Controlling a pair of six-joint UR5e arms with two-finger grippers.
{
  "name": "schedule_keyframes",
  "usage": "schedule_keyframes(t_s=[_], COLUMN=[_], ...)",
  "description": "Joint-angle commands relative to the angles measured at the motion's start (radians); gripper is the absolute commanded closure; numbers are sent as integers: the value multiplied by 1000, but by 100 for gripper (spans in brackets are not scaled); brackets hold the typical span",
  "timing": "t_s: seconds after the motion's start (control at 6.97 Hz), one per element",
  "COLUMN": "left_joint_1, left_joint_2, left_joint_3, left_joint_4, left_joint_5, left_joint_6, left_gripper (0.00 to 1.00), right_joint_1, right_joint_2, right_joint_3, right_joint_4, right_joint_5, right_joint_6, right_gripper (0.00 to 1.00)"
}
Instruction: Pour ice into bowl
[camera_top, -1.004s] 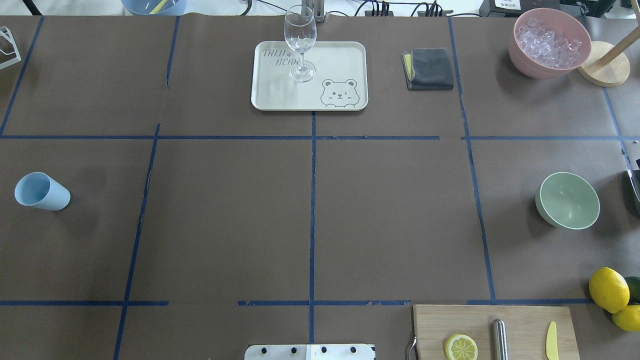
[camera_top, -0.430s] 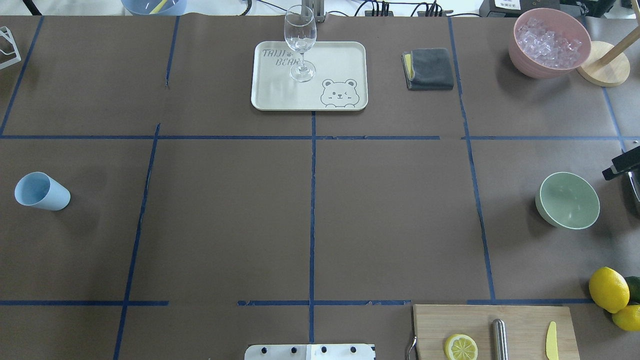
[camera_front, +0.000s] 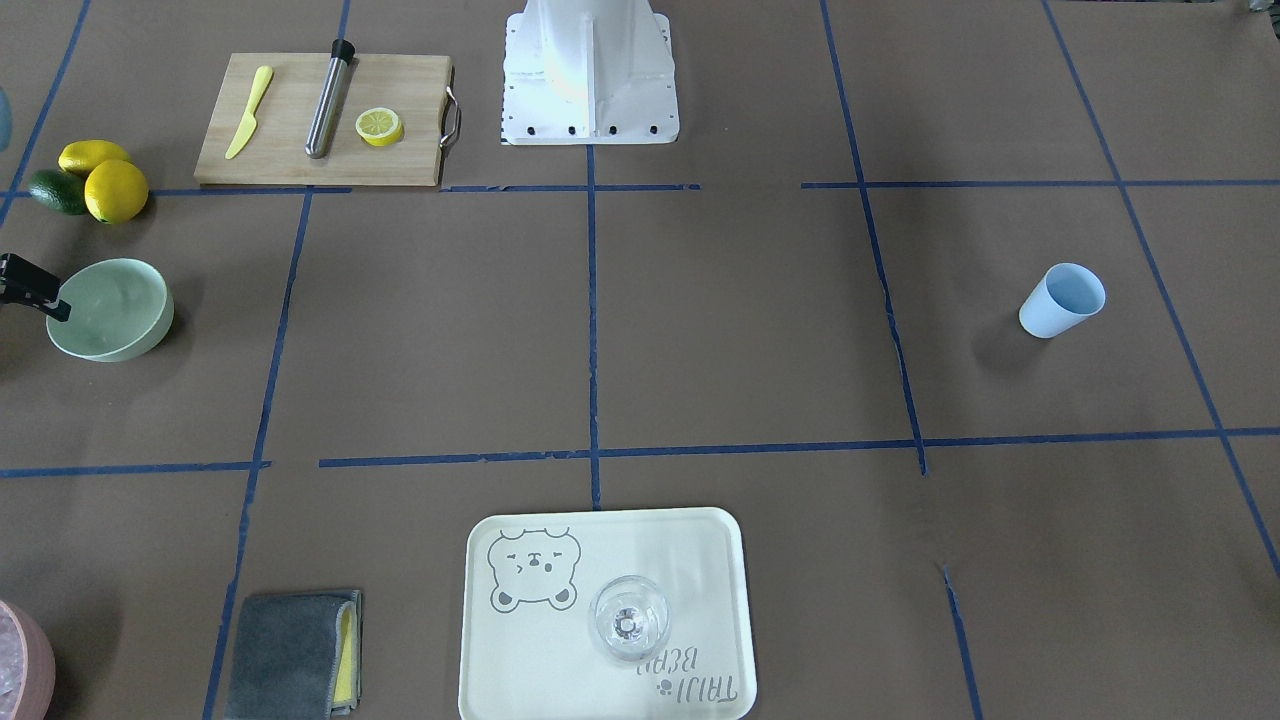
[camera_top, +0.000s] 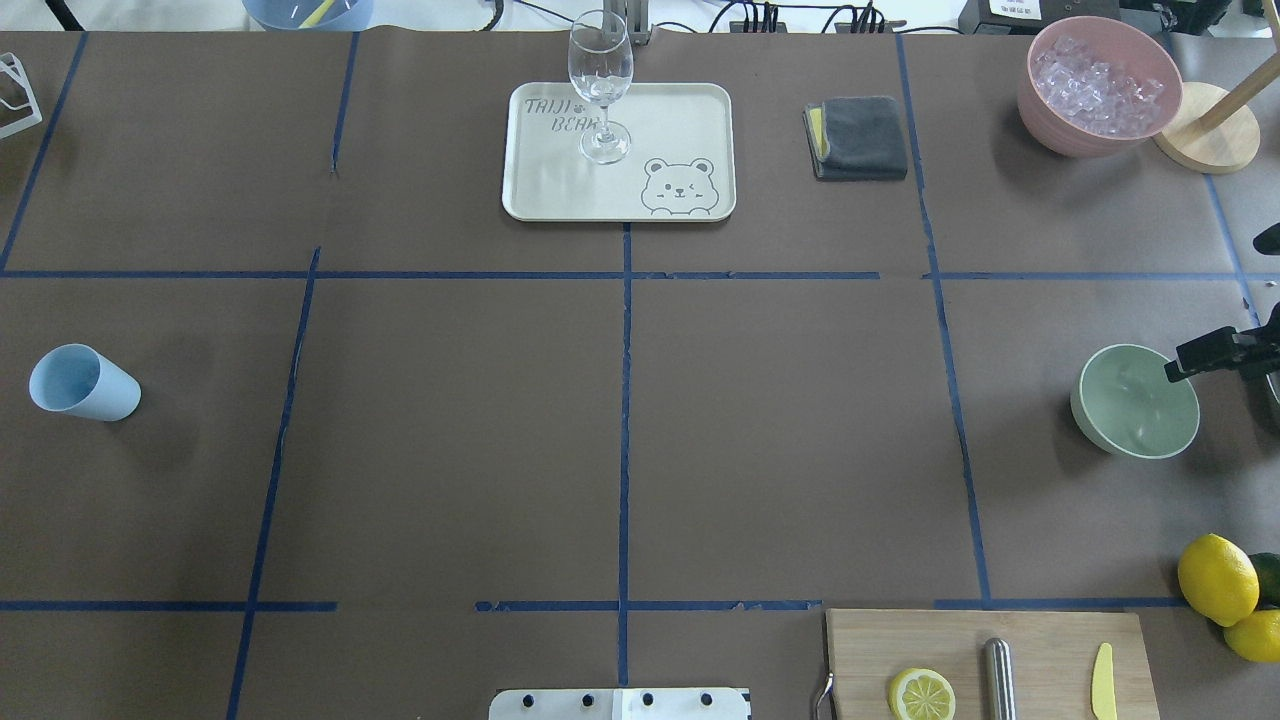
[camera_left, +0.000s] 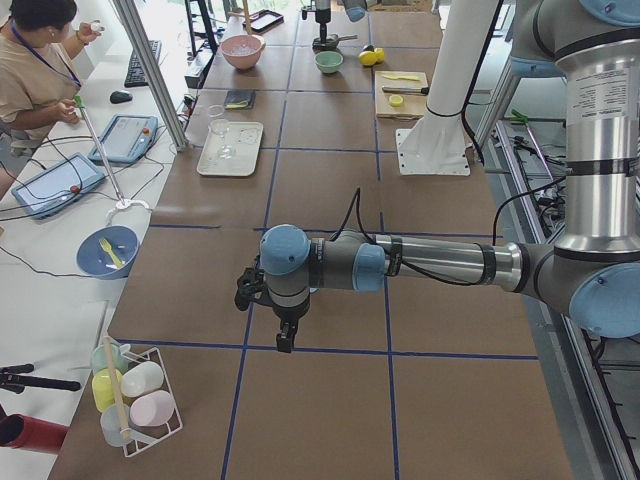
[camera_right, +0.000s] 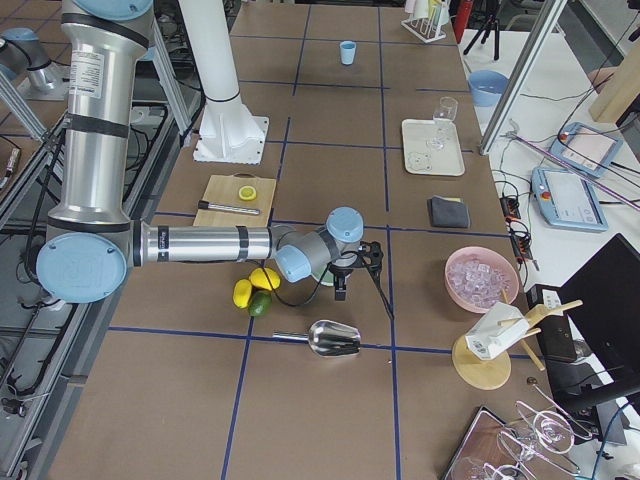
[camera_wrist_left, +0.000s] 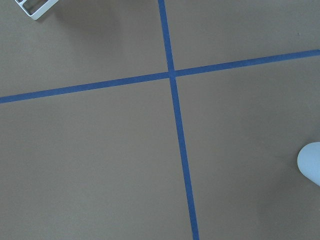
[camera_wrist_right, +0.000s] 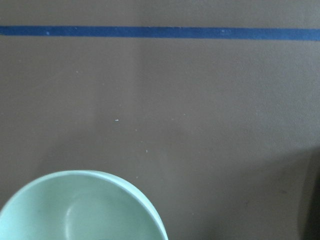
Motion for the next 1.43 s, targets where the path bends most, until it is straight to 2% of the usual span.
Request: schedule_keyframes(t_s=[0.0,0.14,0.43,0.72,0.86,1.0,1.29], left_joint_1=[0,0,0,-2,-2,-2,0], left_joint_2=[0,0,3,6,6,6,0], left_joint_3=[-1,-3,-4,-8,-8,-8,-12], left_joint_4=[0,0,1,1,1,1,0], left_joint_5=[-1,-1,0,0,0,0,0], left_joint_6=[0,0,0,2,2,2,0], left_gripper=[0,0,0,0,0,0,0], right_joint_1=[-33,-47,-70,-79,-78,-81,-146], right_joint_2=[-11,-10,-4,-4,-5,4,111], right_joint_3=[-75,-73,-72,-61,-21,41,108], right_joint_4=[139,145,151,209,210,208,205], right_joint_5=[-15,-13,-8,11,10,13,30], right_joint_6=[58,113,118,127,137,231,476], right_gripper=[6,29,100,100,100,100,100])
